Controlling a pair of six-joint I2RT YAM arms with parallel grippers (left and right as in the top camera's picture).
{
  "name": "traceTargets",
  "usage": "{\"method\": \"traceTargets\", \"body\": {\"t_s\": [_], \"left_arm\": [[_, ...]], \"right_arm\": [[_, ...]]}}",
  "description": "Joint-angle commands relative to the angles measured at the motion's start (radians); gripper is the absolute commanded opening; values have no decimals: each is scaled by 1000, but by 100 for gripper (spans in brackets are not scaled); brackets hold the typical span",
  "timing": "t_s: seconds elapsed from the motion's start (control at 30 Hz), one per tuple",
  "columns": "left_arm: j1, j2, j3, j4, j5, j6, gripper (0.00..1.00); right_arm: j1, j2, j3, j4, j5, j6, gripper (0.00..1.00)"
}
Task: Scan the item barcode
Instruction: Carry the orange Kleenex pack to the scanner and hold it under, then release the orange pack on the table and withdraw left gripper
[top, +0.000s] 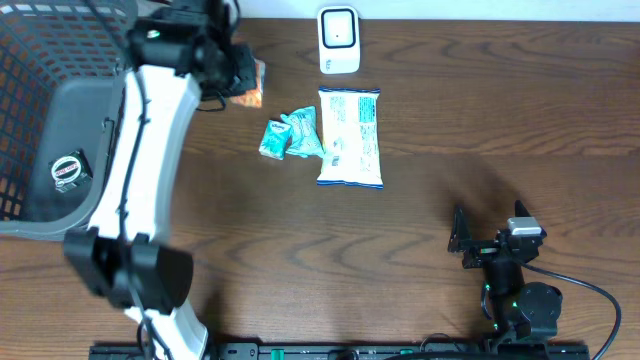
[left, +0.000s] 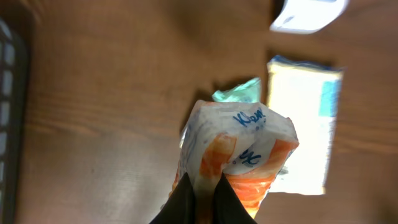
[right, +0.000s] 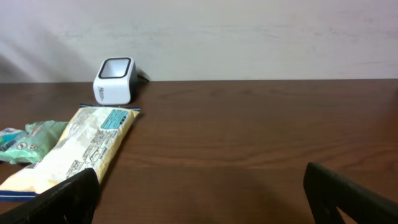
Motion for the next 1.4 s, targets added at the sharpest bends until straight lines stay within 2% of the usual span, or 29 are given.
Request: {"method": "traceTargets", "body": {"t_s": [0.0,0.13,0.3,0.8,0.83,0.87,0.9,0.93,1.17,1.37], "left_arm": [[-10,77,0,-39,-59,-29,8],[-10,162,0,-59,-76,-52,7],[-8,248,0,-47,-266,-126,7],[-9,342,-2,33,-260,-121,8],[-9,342,-2,32,-259,-121,22],[-9,342,-2,29,-259,-121,46],[-9,342,-2,26,-259,-121,61],[-9,342,-2,21,-259,-117,67],[-5,298,-2,-14,-260,-53,68],[42,131,21,26,-261,-53,68]], "right_arm": [[-16,-5,-1,-4,4,3,99],[-16,-5,-1,-4,4,3,99],[-16,-5,-1,-4,4,3,99],[-16,-5,-1,-4,4,3,99],[-16,-5,-1,-4,4,4,99],[-16,-5,-1,-4,4,4,99],[-16,-5,-1,-4,4,3,99],[-16,-5,-1,-4,4,4,99],[-16,-5,-1,-4,4,4,99],[-16,-5,-1,-4,4,4,99]]}}
